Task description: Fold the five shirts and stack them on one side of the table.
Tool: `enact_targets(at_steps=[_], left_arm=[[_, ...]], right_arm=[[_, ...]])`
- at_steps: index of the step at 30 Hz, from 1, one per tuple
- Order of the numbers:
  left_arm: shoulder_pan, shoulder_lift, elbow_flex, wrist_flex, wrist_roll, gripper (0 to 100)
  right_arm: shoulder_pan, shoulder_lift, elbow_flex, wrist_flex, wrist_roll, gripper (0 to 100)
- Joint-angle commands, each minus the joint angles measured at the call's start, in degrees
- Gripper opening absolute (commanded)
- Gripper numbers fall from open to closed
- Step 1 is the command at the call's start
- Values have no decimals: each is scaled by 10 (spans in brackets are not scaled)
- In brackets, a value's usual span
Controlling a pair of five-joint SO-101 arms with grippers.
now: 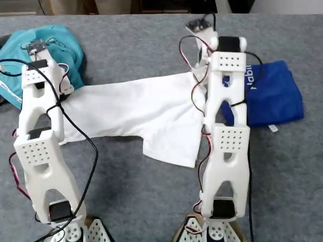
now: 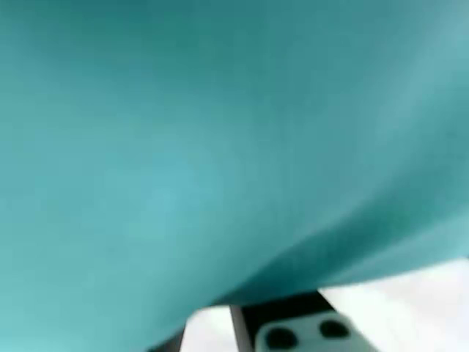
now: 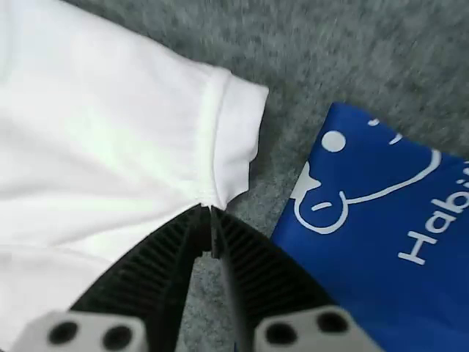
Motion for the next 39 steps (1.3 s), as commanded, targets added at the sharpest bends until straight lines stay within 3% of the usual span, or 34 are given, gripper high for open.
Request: enact_targets(at_steps=[1,6,11,16,21,27,32,39], left_arm=[[-6,-55,-47,59,3,18],[31,-148,-15,135,3,18],[74,-302,173,137,7,18],[54,-452,473,-65,7,18],[20,-507,687,-298,7,18],[19,-497,709,-348,5,18],[22,-469,690,-354,7,18],[22,-460,687,-358,7,18]], right_arm=[[-22,-133,50,11,38,2],[-51,-313,262,11,148,5],[-71,-501,489,-6,216,52],[-86,-661,705,-55,274,203],[-153,-784,940,-125,320,224],[-269,-858,1188,-229,317,225],[-271,-864,1281,-326,287,287],[-275,-858,1287,-385,270,285]])
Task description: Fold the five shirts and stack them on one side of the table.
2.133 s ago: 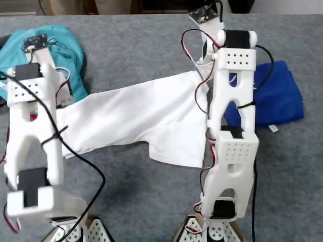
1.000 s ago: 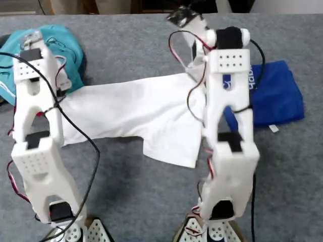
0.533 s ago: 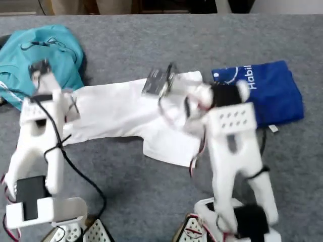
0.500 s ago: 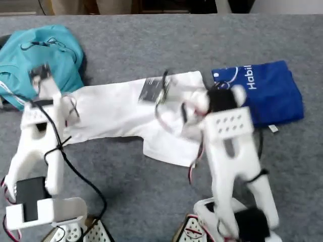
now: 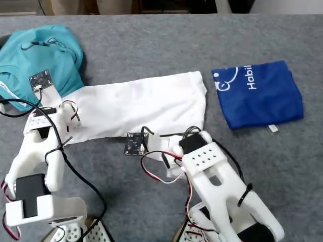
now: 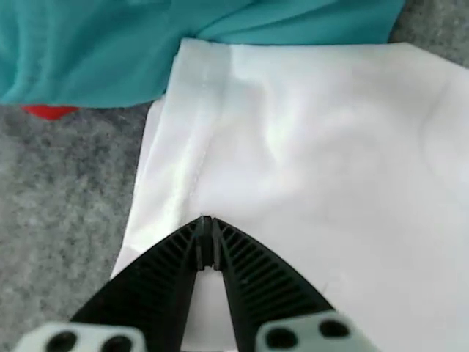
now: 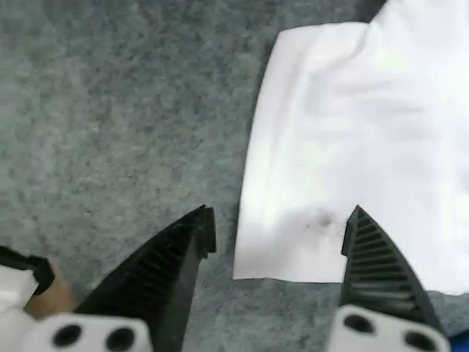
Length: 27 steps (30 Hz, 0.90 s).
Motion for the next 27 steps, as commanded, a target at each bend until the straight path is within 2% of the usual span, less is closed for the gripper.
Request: enact_targets(at_steps=[1,8,14,20,23,27], left_arm=[[-2,-1,-26,-9,4,18],[-2,0,-38,-9,4,18],[-2,0,-37,-9,4,18],[-3,0,-36,-9,4,18],[-3,0,-35,-9,4,18],[-3,0,-35,-7,4,18]], right_arm=[[-6,-1,0,-26,-7,285],[-38,107,-36,-45,-23,285],[-43,194,-40,-114,-25,285],[10,253,-94,-110,-21,284],[35,277,-115,-107,7,281],[35,304,-139,-95,26,215]])
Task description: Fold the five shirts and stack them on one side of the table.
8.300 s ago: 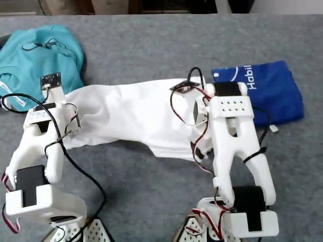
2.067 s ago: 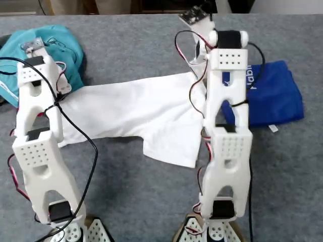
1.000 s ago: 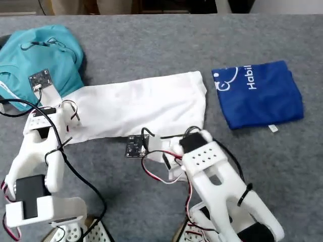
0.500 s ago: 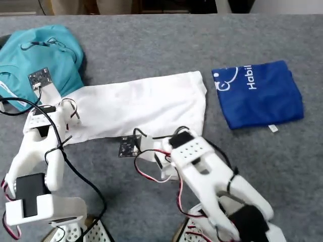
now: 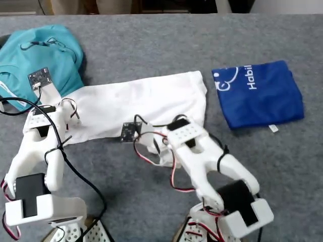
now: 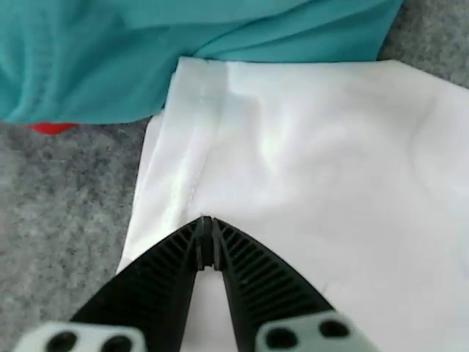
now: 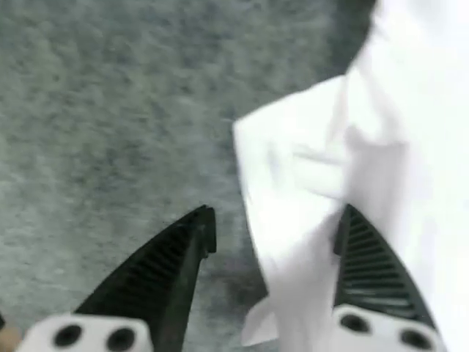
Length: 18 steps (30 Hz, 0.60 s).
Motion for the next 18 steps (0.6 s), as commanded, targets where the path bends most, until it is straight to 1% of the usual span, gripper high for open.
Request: enact_targets(at_steps=[1,4,10,13,15,18], left_arm=[[-3,-2,-22,-7,4,18],[-3,-2,-21,-6,4,18],[-4,-2,-21,-6,4,18],[-4,-2,-21,-6,4,18],[-4,-2,-21,-6,4,18],[-4,-2,-21,-6,4,18]], right_arm=[[17,23,-32,15,23,200],[17,40,-47,18,25,181],[16,61,-73,22,52,181],[14,66,-78,27,54,178],[14,68,-84,30,54,136],[15,68,-87,35,54,23]])
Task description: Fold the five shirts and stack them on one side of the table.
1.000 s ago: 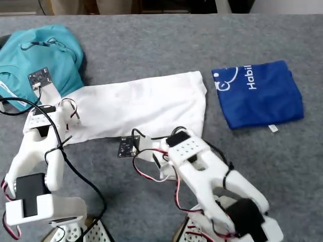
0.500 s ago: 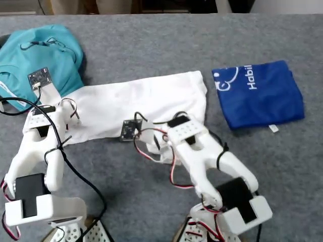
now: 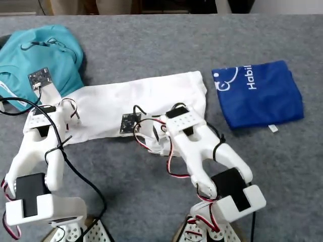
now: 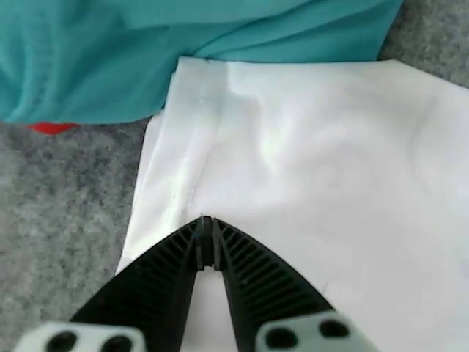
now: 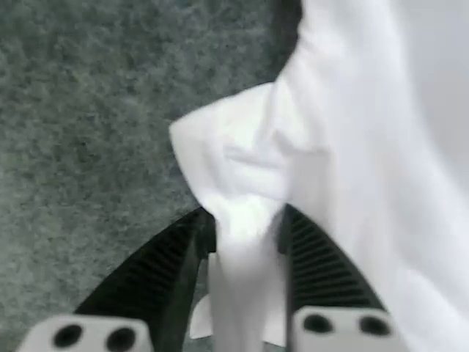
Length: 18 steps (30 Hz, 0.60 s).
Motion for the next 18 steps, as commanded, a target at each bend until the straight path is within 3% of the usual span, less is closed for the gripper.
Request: enact_targets(at_steps=[1,9,18], left_arm=[[-3,-2,-21,-6,4,18],[-4,-3,-21,-6,4,18],[-5,-3,-21,-6,4,18]], right_arm=[[0,6,-2,17,10,0],[3,6,-41,62,8,1],[58,74,-322,214,11,1]])
